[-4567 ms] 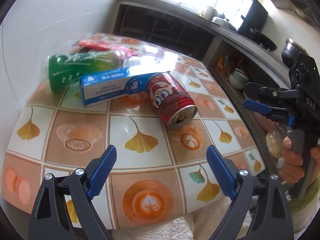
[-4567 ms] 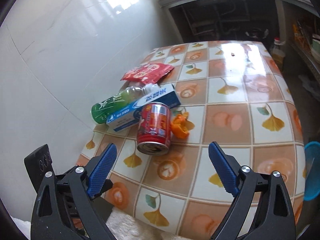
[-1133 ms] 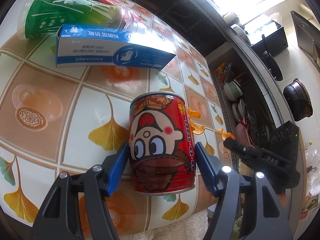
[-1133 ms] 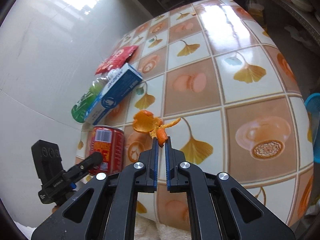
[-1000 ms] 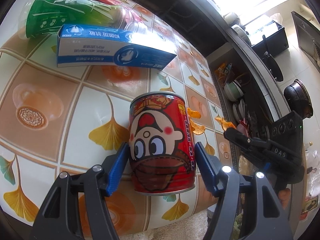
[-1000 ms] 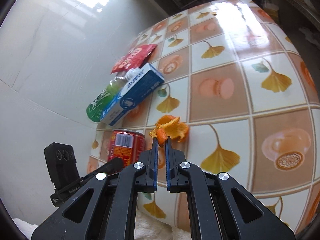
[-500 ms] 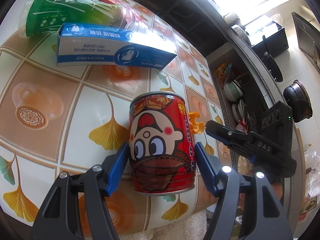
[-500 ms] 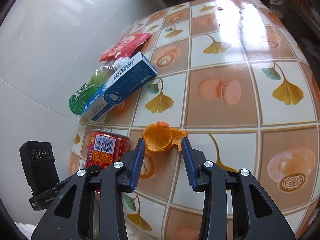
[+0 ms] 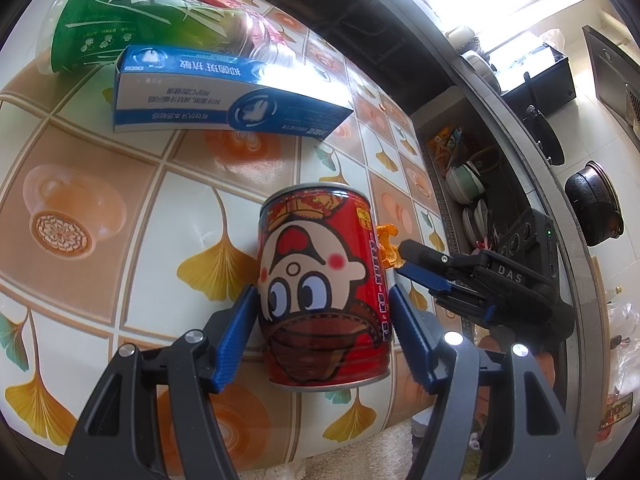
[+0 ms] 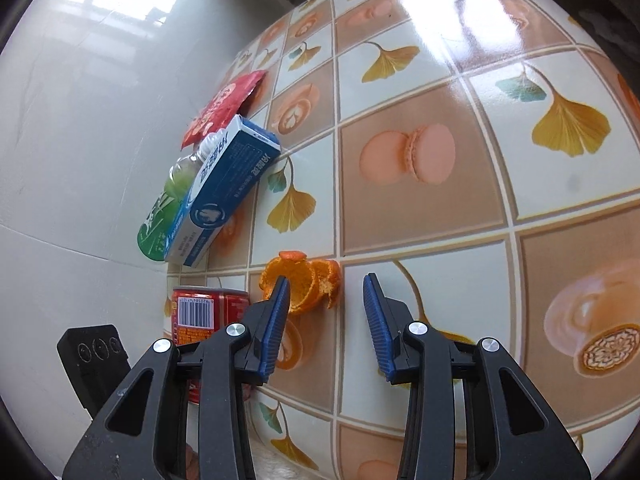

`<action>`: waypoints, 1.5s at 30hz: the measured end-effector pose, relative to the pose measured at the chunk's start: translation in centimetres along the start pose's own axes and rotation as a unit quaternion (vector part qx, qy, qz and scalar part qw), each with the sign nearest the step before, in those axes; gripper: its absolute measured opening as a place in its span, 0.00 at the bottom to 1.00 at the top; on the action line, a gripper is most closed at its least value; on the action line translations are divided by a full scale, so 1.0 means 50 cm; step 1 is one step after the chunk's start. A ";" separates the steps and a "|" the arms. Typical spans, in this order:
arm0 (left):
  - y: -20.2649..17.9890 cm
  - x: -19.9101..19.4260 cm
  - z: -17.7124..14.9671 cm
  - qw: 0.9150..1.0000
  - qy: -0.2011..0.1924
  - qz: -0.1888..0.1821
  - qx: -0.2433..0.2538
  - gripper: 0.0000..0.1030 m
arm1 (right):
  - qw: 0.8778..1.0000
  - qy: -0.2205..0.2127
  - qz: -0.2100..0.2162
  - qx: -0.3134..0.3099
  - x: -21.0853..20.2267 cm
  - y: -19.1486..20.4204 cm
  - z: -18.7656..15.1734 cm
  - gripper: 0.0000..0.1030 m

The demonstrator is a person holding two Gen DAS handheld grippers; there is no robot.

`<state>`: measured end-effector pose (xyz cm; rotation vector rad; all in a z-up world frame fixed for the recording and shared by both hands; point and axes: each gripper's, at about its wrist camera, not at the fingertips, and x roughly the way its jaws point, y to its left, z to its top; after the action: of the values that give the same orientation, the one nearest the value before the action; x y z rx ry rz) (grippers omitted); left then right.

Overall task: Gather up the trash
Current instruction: 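Lift the orange peel with the right tool while the left tool holds the red can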

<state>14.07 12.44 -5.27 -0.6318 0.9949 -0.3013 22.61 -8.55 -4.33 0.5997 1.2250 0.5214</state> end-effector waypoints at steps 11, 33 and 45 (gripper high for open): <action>-0.016 0.003 0.000 1.000 -0.003 0.014 0.017 0.63 | 0.998 0.004 -0.037 -0.041 0.043 0.055 -0.010 0.16; -0.078 0.026 -0.005 0.991 -0.025 0.092 0.096 0.63 | 0.998 -0.048 -0.045 -0.024 -0.052 0.003 -0.025 0.05; -0.084 0.029 -0.009 0.990 -0.026 0.093 0.100 0.63 | 0.998 -0.055 -0.031 -0.010 -0.076 -0.014 -0.031 0.05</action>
<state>14.64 8.25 -3.82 -0.3592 0.9518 -0.2147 20.14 -11.36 -2.45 0.5639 1.1295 0.4432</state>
